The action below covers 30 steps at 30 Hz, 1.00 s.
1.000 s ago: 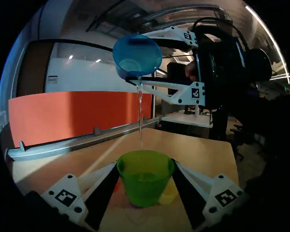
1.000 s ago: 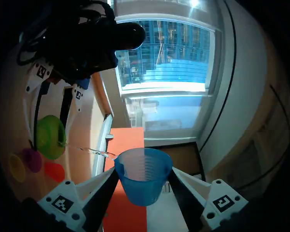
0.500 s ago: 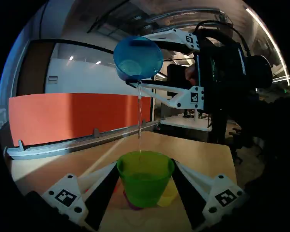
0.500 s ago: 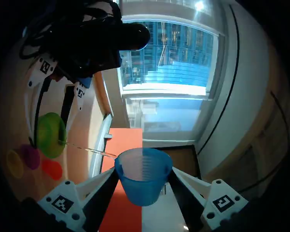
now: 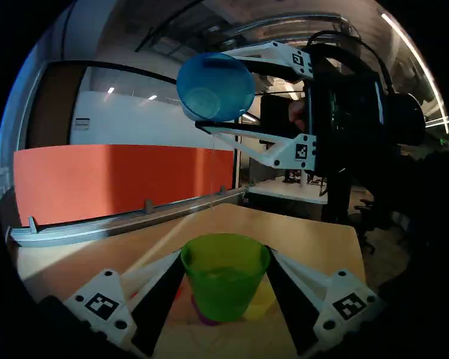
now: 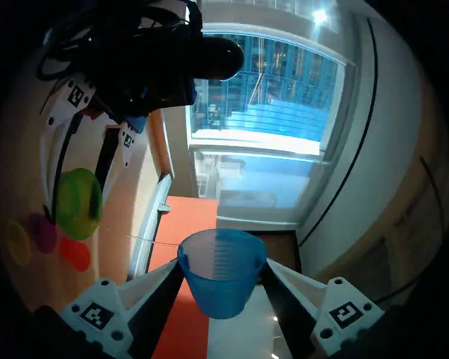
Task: Pour water
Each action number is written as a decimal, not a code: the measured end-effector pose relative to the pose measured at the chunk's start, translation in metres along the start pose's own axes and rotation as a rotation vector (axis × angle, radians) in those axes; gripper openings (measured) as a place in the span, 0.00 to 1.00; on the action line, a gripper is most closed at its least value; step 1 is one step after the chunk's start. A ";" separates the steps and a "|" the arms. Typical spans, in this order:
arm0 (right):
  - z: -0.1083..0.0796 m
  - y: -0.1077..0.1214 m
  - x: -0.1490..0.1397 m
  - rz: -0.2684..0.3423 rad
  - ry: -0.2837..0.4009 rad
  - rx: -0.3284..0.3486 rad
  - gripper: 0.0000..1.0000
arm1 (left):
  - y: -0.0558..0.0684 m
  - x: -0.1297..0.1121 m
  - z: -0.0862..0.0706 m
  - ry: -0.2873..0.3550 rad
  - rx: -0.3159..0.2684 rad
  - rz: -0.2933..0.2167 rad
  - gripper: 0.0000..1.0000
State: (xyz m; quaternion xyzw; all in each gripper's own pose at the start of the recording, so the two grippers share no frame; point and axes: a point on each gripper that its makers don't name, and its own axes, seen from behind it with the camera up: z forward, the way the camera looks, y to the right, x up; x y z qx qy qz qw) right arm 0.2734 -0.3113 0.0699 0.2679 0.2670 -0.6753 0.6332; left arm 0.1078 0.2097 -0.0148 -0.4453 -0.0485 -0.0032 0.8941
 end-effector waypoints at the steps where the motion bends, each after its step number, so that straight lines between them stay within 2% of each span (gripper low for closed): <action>1: 0.000 0.000 0.001 -0.007 0.001 -0.001 0.88 | 0.000 0.001 0.000 0.001 0.000 0.000 0.88; 8: 0.001 0.001 0.008 -0.027 0.005 -0.005 0.88 | 0.001 0.003 -0.001 0.007 0.001 0.000 0.88; 17: -0.001 0.000 0.006 0.029 0.010 0.006 0.88 | 0.001 0.003 -0.001 0.008 0.003 0.001 0.88; 24: -0.004 0.002 -0.001 0.109 0.012 0.009 0.88 | 0.000 0.004 -0.002 0.009 0.005 0.002 0.88; 30: -0.009 -0.001 -0.006 0.226 0.013 0.021 0.88 | 0.001 0.005 -0.003 0.009 0.005 0.003 0.88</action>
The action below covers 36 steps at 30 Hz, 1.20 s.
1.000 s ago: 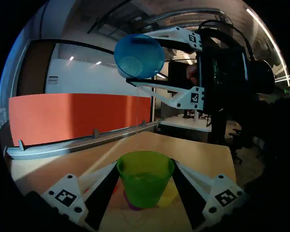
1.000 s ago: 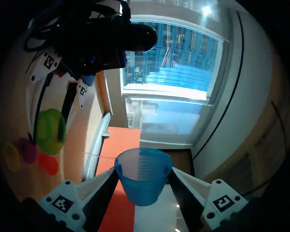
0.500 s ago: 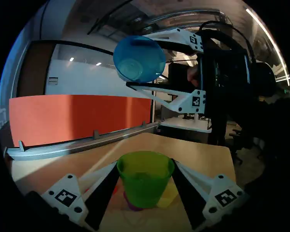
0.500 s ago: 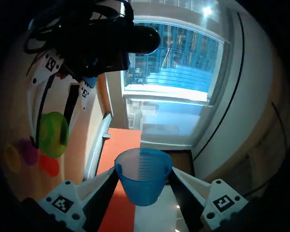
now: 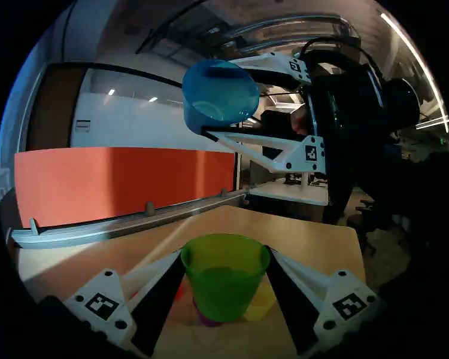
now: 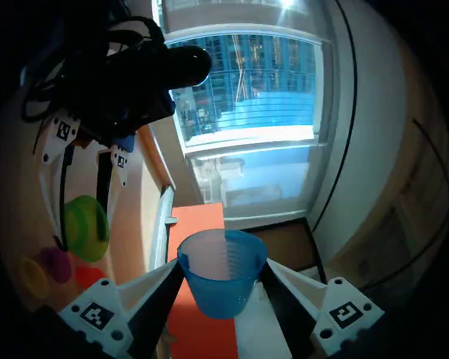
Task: Pour water
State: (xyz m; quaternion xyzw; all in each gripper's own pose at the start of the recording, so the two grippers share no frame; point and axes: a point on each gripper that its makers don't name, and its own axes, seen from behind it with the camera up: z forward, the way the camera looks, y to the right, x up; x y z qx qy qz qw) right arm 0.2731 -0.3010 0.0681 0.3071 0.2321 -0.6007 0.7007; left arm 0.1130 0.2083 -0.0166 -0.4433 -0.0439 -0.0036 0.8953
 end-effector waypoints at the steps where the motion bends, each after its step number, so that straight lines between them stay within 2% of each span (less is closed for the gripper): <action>1: -0.001 -0.001 -0.001 0.026 0.000 0.002 0.88 | 0.000 0.000 0.000 0.000 0.000 0.000 0.88; 9: -0.006 -0.008 -0.001 0.253 0.009 0.022 0.88 | -0.001 -0.001 0.000 -0.001 0.000 0.000 0.88; 20: -0.016 -0.023 0.013 0.613 0.020 0.068 0.88 | -0.001 -0.001 0.000 -0.005 0.004 0.004 0.88; 26: -0.021 -0.032 0.019 0.767 0.033 0.104 0.88 | -0.001 0.000 -0.001 -0.006 0.004 0.006 0.88; 36: -0.026 -0.043 0.021 1.027 0.012 0.156 0.88 | -0.001 0.002 -0.002 -0.004 0.006 0.016 0.88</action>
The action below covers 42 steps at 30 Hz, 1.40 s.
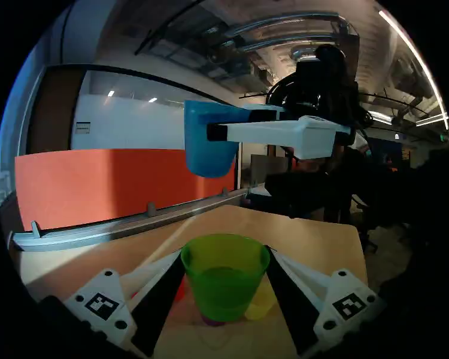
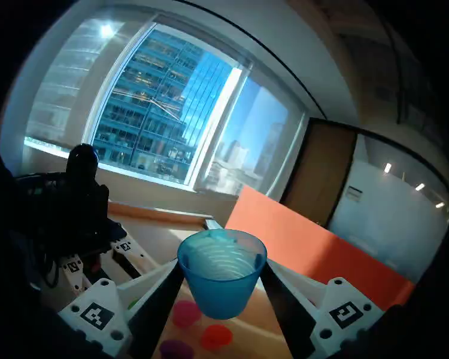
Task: Pour water
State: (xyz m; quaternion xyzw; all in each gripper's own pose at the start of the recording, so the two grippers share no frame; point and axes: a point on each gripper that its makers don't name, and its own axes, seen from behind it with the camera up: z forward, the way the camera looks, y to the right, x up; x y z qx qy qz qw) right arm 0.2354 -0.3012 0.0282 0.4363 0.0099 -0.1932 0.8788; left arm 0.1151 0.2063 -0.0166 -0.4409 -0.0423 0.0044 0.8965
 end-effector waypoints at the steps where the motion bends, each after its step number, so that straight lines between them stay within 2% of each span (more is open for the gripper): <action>1: 0.000 -0.001 -0.001 0.021 -0.004 0.004 0.88 | 0.000 0.000 0.000 0.000 0.000 0.001 0.88; 10: -0.002 -0.005 0.005 0.223 0.007 0.045 0.88 | -0.001 0.004 -0.001 0.002 0.004 0.005 0.88; 14: -0.004 -0.006 0.008 0.268 0.017 0.058 0.88 | -0.002 0.004 -0.001 -0.001 0.007 0.009 0.88; 23: -0.013 -0.001 -0.006 0.256 0.002 0.036 0.88 | -0.007 0.000 -0.003 -0.012 0.021 0.014 0.89; 42: -0.060 0.045 -0.049 0.247 -0.017 -0.102 0.88 | -0.022 -0.015 -0.011 -0.050 0.064 0.011 0.88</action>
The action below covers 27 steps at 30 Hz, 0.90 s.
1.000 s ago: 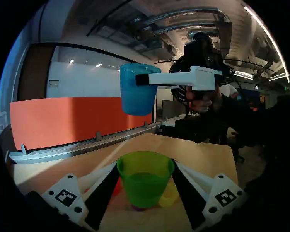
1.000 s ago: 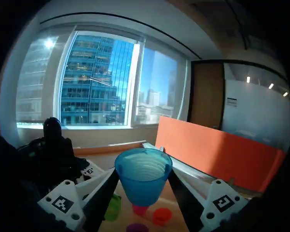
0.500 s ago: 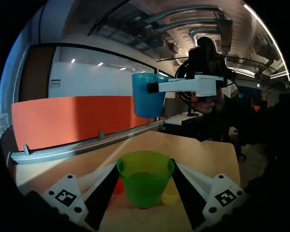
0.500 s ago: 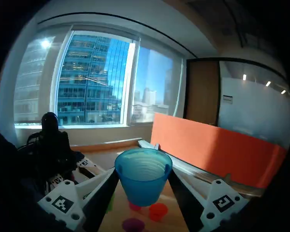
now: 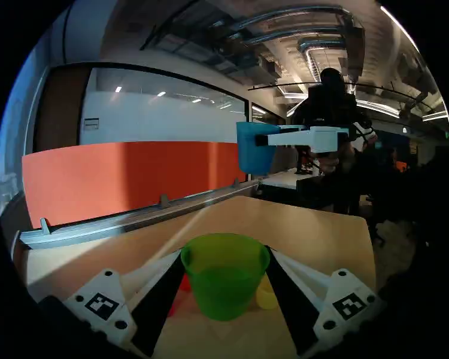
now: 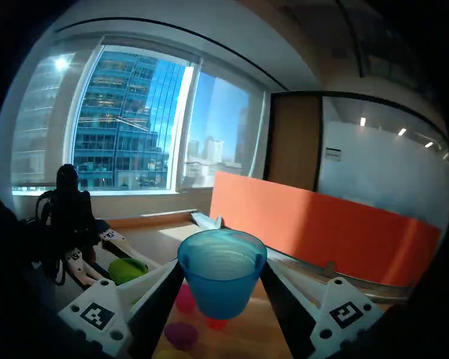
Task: Pour water
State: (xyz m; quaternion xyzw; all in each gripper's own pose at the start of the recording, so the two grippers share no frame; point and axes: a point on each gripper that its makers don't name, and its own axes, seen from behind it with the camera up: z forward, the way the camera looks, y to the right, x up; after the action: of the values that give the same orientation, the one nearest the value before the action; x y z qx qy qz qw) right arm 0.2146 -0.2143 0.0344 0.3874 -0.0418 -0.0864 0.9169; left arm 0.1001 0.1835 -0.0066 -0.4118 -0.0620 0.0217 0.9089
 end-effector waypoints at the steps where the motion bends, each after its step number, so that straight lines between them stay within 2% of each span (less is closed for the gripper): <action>1: -0.001 0.002 -0.001 0.001 0.000 -0.004 0.88 | -0.001 0.000 0.000 -0.001 0.002 0.001 0.88; 8: -0.007 0.012 -0.015 0.017 -0.009 -0.019 0.88 | -0.003 -0.007 0.000 -0.025 0.006 0.005 0.88; 16: -0.010 0.016 -0.050 0.010 -0.052 -0.025 0.89 | -0.003 -0.027 0.001 -0.088 0.003 0.021 0.88; 27: -0.014 0.025 -0.103 0.069 -0.121 -0.022 0.89 | 0.001 -0.061 0.005 -0.195 -0.017 0.037 0.89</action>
State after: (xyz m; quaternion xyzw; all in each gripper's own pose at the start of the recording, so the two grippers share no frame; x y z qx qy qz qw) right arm 0.1187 -0.1678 0.0415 0.3696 -0.1094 -0.0784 0.9194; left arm 0.0390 0.1824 -0.0101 -0.4166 -0.1429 0.0779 0.8944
